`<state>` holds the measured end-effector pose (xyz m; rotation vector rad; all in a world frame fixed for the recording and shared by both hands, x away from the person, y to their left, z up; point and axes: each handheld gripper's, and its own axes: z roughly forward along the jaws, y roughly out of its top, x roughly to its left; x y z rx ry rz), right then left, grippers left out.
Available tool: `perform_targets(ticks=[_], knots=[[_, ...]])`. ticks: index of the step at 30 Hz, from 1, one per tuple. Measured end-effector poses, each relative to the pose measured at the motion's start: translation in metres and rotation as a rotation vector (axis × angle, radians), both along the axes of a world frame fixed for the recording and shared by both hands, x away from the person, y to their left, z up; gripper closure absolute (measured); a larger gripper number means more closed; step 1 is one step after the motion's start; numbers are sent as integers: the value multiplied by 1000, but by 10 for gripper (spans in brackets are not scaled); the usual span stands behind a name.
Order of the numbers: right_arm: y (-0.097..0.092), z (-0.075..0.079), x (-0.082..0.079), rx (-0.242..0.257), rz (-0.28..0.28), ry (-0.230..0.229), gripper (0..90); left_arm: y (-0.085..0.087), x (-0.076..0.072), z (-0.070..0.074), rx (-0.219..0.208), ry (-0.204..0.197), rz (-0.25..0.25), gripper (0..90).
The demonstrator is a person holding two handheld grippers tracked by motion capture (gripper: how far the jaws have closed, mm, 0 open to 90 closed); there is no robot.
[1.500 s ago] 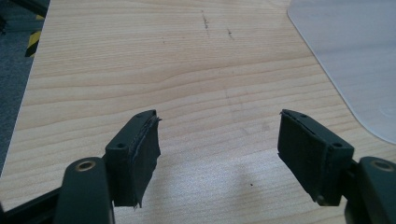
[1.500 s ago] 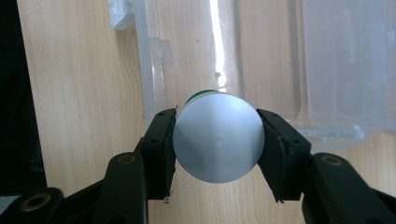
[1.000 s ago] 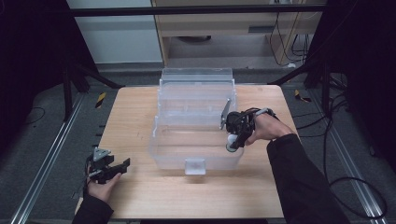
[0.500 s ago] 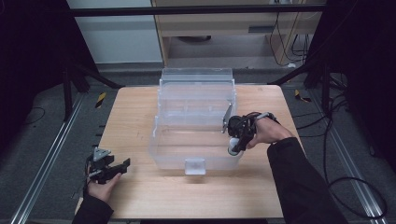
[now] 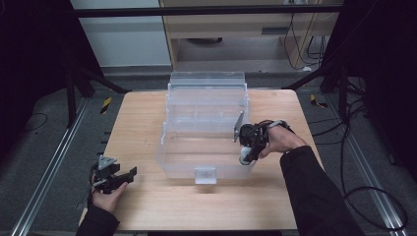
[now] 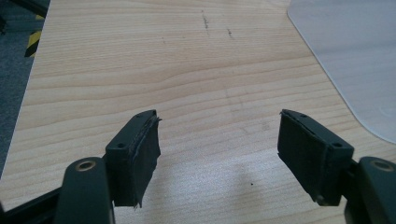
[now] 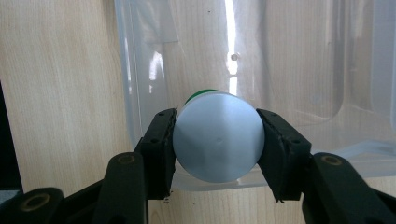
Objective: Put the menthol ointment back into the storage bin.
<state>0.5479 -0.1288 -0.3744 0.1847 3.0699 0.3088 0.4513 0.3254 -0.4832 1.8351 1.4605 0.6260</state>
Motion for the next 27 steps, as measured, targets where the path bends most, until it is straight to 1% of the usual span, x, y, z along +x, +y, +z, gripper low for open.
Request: perform_targets(ticks=[13, 27], knots=[[0, -8, 1, -17, -1, 17, 503, 0, 0, 0, 2, 2, -1, 289], [-2, -13, 2, -16, -16, 32, 500, 0, 0, 0, -1, 3, 1, 289]])
